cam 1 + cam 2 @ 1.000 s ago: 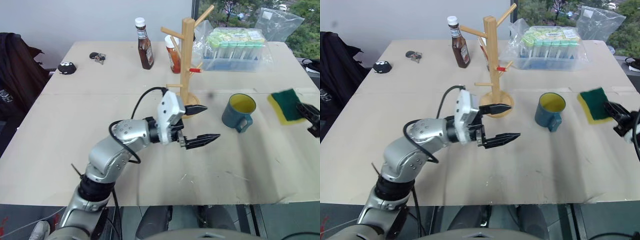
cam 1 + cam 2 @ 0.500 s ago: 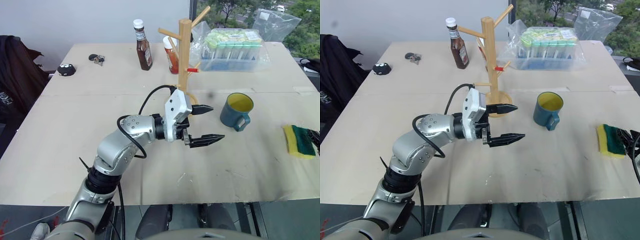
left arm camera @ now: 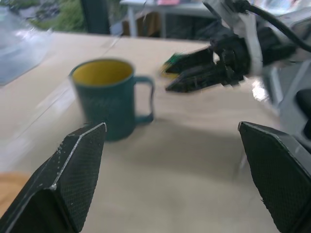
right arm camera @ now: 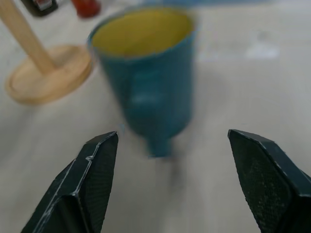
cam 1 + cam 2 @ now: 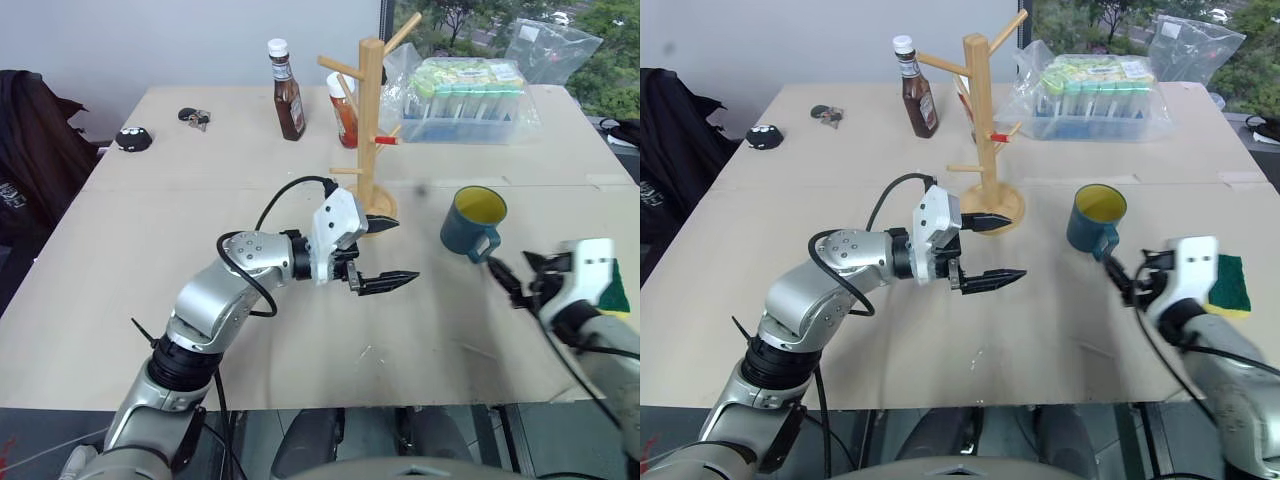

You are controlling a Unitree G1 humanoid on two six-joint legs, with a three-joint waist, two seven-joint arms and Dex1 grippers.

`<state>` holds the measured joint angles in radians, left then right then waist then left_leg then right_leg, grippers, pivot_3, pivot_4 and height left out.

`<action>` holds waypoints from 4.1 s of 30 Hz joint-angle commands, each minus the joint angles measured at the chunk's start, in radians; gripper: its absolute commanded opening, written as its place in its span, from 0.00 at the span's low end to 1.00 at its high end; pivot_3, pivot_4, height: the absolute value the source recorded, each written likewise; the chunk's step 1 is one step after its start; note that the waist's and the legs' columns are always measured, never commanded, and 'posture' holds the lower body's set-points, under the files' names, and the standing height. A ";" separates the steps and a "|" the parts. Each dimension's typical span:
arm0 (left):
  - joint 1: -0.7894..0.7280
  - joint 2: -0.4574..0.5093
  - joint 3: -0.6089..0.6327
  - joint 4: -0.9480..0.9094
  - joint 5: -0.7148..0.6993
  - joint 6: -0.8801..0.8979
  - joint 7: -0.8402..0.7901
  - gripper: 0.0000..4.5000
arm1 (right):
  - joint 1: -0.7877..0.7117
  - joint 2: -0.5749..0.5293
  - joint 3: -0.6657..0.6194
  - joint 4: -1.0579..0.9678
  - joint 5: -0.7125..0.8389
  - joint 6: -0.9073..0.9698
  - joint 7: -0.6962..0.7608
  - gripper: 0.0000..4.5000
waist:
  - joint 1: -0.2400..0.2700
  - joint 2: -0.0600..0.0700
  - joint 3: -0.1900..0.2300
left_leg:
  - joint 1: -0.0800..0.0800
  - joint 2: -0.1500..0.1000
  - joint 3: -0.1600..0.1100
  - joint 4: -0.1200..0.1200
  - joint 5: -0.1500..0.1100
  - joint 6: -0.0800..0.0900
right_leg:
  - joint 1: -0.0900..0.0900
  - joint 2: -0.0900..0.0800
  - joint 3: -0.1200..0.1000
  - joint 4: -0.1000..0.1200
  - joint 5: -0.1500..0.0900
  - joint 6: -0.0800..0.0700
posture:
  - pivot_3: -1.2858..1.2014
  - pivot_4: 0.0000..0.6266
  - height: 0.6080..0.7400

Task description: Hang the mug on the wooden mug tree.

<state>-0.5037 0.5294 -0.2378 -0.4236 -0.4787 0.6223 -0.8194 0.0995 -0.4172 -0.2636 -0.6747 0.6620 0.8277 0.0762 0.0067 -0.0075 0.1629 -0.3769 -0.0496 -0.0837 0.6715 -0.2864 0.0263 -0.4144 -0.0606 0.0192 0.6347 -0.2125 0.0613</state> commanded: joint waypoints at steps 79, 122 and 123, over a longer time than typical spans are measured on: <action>0.342 -0.379 0.225 -0.015 -0.034 -0.518 0.207 1.00 | -1.356 -0.474 0.730 0.568 -0.647 -0.125 1.053 0.01 | 0.001 -0.001 0.000 | -0.010 -0.002 -0.002 -0.001 0.000 0.000 | -0.009 -0.008 -0.004 -0.004 0.001 0.000 | 0.52 0.24 1.00; 0.433 -0.305 0.217 0.002 -0.022 -0.470 0.213 1.00 | -1.482 -0.252 0.683 0.858 -0.896 -0.270 1.097 0.99 | -0.013 -0.001 0.001 | -0.012 -0.002 0.000 -0.001 0.000 -0.001 | -0.016 -0.008 -0.001 0.002 0.001 0.000 | 0.52 0.24 1.00; 0.435 -0.299 0.219 -0.002 -0.021 -0.454 0.221 1.00 | -1.466 -0.272 0.655 0.850 -0.878 -0.244 1.106 0.99 | -0.013 -0.001 0.001 | -0.012 -0.002 0.000 -0.001 0.000 -0.001 | -0.016 -0.008 -0.001 0.002 0.001 0.000 | 0.52 0.24 1.00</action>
<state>-0.0728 0.2240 -0.0144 -0.3996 -0.4938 0.1631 -0.6054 -1.3471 -0.6523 0.4668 0.1969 -0.2303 0.5553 1.1806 -0.0066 -0.0087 0.1635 -0.3892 -0.0513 -0.0835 0.6703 -0.2862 0.0250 -0.4305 -0.0687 0.0180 0.6365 -0.2118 0.0608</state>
